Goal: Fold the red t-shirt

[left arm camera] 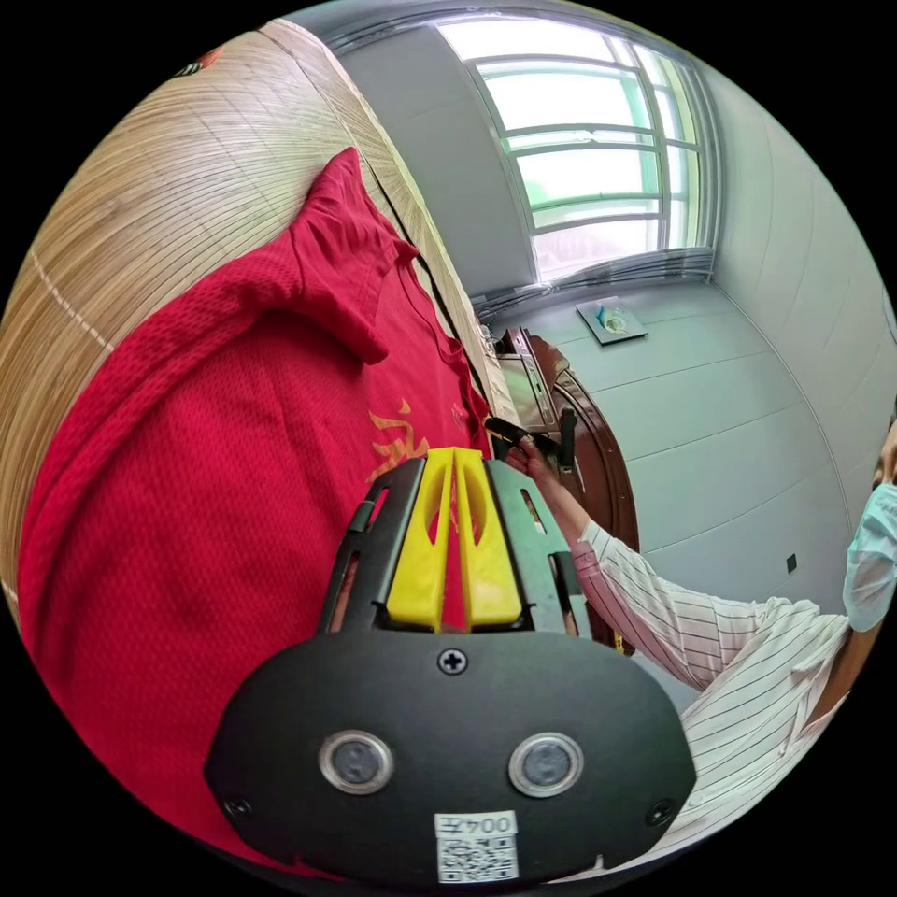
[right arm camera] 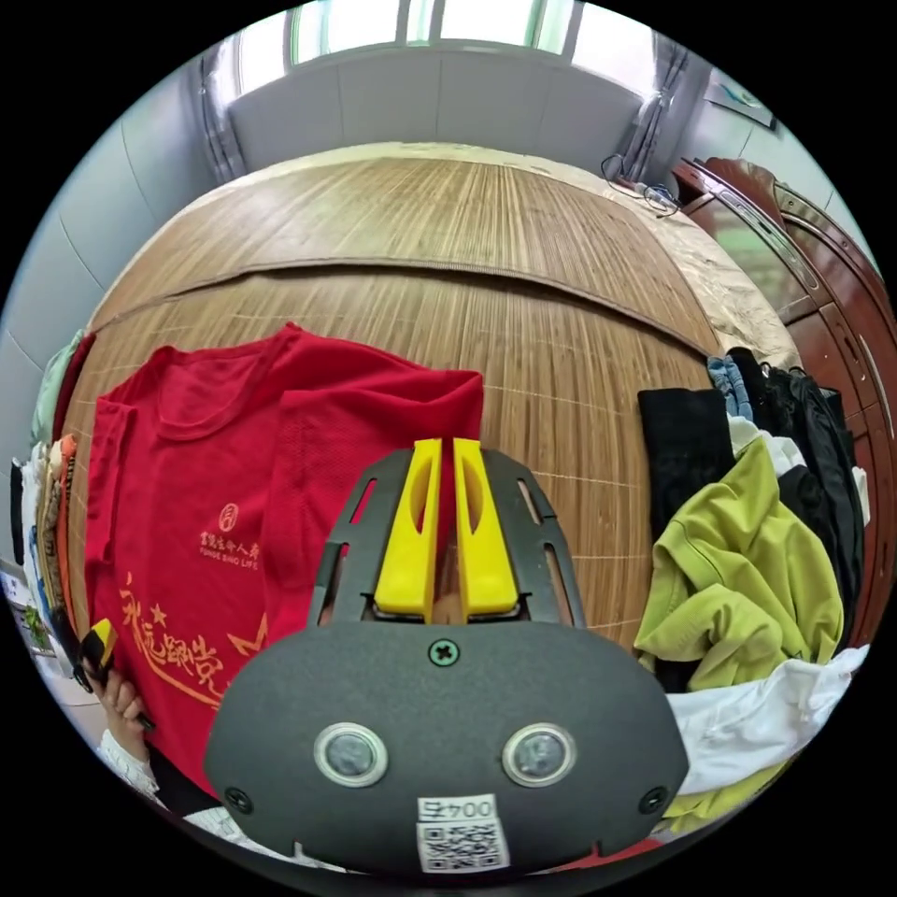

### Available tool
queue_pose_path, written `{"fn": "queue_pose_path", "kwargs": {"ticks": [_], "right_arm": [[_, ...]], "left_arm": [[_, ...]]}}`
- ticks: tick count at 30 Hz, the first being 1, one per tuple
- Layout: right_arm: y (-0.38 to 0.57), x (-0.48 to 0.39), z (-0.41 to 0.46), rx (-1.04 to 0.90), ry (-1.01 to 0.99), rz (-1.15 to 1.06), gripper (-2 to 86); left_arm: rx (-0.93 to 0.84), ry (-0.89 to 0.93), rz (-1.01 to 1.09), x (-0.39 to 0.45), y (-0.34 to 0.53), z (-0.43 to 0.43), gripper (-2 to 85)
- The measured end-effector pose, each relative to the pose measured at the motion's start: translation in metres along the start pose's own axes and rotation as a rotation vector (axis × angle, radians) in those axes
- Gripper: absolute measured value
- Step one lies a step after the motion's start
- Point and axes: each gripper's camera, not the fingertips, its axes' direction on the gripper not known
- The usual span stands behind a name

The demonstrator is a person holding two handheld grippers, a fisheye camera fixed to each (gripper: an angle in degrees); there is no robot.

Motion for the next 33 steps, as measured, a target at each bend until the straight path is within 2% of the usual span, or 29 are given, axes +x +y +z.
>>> {"fn": "queue_pose_path", "kwargs": {"ticks": [4,8,11,13,18,23,25,27,30,33], "right_arm": [[0.041,0.006,-0.051,0.091,-0.08,-0.012,1.8],[0.099,-0.027,-0.069,0.058,-0.126,-0.196,1.5],[0.123,-0.043,-0.044,-0.051,0.022,-0.334,3.4],[0.132,-0.034,-0.04,-0.015,0.069,-0.349,3.7],[0.13,-0.004,-0.053,-0.036,0.019,-0.294,2.7],[0.148,-0.003,-0.077,0.034,-0.06,-0.293,0.8],[0.158,-0.005,-0.059,-0.031,-0.024,-0.338,0.7],[0.166,0.005,-0.054,0.007,0.022,-0.336,0.4],[0.167,0.033,-0.071,0.019,-0.089,-0.221,0.3],[0.187,0.057,-0.12,0.131,-0.284,-0.051,0.0]], "left_arm": [[0.004,0.005,-0.012,-0.002,-0.001,-0.002,0.4],[0.01,0.011,-0.015,-0.002,-0.001,-0.003,0.3],[0.019,0.001,-0.003,0.0,0.0,-0.003,0.3],[0.021,-0.003,-0.002,0.001,0.0,-0.003,0.3],[0.018,-0.007,-0.005,0.001,-0.001,0.0,0.3],[0.012,-0.006,-0.01,0.002,-0.001,0.006,0.3],[0.012,-0.009,-0.009,0.003,-0.001,0.01,0.3],[0.01,-0.012,-0.006,0.004,0.0,0.013,0.2],[0.01,-0.013,-0.005,0.005,0.001,0.02,0.2],[0.008,-0.015,-0.004,0.007,0.002,0.028,0.3]]}}
